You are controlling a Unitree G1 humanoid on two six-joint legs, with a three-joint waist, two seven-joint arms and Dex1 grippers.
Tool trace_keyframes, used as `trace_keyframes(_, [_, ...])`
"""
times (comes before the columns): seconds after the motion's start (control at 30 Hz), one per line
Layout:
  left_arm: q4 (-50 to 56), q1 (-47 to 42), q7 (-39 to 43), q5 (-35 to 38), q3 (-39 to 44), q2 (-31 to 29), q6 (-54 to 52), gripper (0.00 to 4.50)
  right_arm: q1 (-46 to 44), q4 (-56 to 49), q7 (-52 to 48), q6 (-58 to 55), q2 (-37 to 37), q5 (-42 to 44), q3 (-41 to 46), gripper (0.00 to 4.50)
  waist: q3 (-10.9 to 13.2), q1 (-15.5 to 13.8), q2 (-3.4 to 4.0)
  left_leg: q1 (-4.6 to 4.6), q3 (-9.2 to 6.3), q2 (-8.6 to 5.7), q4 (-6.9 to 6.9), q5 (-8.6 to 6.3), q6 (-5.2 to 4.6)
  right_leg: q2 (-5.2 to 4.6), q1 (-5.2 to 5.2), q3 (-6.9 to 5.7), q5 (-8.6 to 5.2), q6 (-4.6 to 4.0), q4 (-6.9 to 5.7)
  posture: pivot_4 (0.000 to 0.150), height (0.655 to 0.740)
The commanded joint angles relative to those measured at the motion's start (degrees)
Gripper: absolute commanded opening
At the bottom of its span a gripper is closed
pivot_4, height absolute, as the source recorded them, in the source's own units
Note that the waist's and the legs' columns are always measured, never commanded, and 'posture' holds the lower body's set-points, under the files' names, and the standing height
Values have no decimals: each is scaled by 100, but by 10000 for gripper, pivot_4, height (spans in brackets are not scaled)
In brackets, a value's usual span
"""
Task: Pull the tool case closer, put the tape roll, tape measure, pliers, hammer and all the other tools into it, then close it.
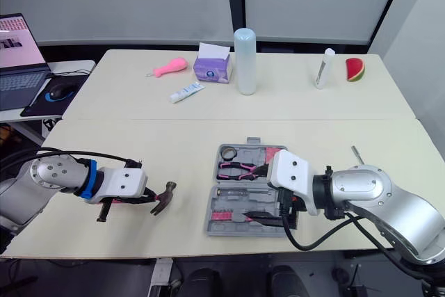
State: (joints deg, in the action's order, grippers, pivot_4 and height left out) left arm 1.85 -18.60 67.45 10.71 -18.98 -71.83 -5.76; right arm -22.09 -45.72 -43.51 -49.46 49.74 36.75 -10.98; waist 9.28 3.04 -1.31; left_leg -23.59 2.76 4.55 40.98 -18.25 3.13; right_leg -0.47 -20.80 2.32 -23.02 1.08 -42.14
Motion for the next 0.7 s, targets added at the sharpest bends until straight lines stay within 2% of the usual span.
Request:
trace_keyframes(0.03, [500,279,-317,441,623,27,-1541,28,-198,2,67,4,-84,-197,-134,45000,0,1,0,0,0,0,0,0,0,0,0,1,0,0,0,1500,7075])
trace_keyframes(0.2, [1008,593,-1329,996,1388,672,-3839,28,-253,50,151,-70,-206,-340,-245,45000,0,-9,0,-4,-9,0,-2,0,-1,2,-3,-1,0,0,0,1500,7075])
trace_keyframes(0.4, [1489,403,-3019,1004,2124,2040,-5752,28,-248,79,183,-87,-347,-487,-376,45000,-4,-78,-7,-24,-31,-6,10,-1,-1,2,-4,-10,0,0,1,1500,7075])
trace_keyframes(0.5, [1616,262,-3703,874,2310,2683,-6231,28,-298,150,236,-86,-487,-560,-430,45000,-7,-124,-10,-27,-35,-9,11,-1,-1,1,-3,-7,0,0,1,1500,7075])
trace_keyframes(0.7, [1447,96,-4764,443,2387,3598,-6285,28,-370,369,267,67,-734,-806,-524,45000,-9,-139,-15,-29,-39,-14,16,0,-1,-1,1,-7,0,0,0,1500,7075])
